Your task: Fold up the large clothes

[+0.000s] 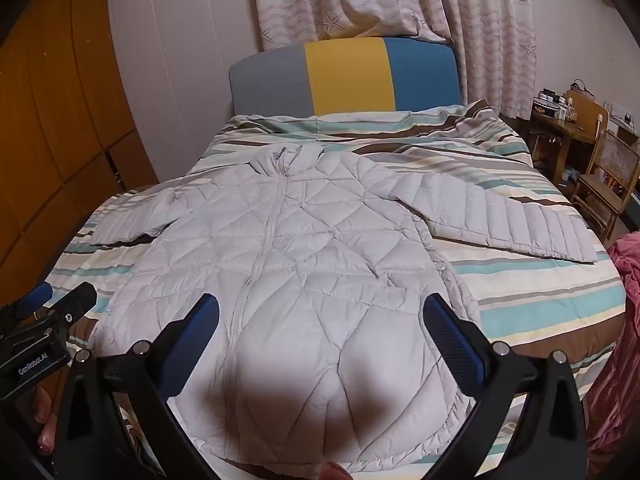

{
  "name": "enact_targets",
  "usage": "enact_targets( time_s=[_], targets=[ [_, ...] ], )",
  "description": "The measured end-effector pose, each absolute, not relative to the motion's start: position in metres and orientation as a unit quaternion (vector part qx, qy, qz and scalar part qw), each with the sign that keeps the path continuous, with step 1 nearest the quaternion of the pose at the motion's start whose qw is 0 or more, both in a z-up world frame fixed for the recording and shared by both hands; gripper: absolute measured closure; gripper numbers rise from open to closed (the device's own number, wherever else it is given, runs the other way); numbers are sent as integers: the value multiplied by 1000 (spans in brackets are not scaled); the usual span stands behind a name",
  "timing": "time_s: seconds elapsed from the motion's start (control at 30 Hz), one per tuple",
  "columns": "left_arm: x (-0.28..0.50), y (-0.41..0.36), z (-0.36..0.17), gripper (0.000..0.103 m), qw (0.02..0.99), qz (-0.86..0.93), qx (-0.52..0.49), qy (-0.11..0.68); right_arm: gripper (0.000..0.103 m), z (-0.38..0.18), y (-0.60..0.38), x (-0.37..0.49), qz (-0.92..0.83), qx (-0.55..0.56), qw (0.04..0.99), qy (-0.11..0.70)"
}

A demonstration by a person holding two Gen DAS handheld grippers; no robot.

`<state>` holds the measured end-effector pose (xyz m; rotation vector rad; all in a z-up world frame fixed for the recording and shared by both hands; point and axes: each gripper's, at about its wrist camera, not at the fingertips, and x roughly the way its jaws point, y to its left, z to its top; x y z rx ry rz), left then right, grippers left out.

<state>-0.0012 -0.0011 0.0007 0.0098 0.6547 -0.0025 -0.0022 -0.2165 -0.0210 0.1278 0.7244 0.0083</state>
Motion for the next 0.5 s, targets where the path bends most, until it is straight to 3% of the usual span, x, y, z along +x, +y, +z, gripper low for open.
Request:
enact_targets(
  time_s=[0.5],
  targets=[
    [-3,-1,-2,3,944,-8,-1,329,2,-19,-219,-3,2,64,935,349]
  ],
)
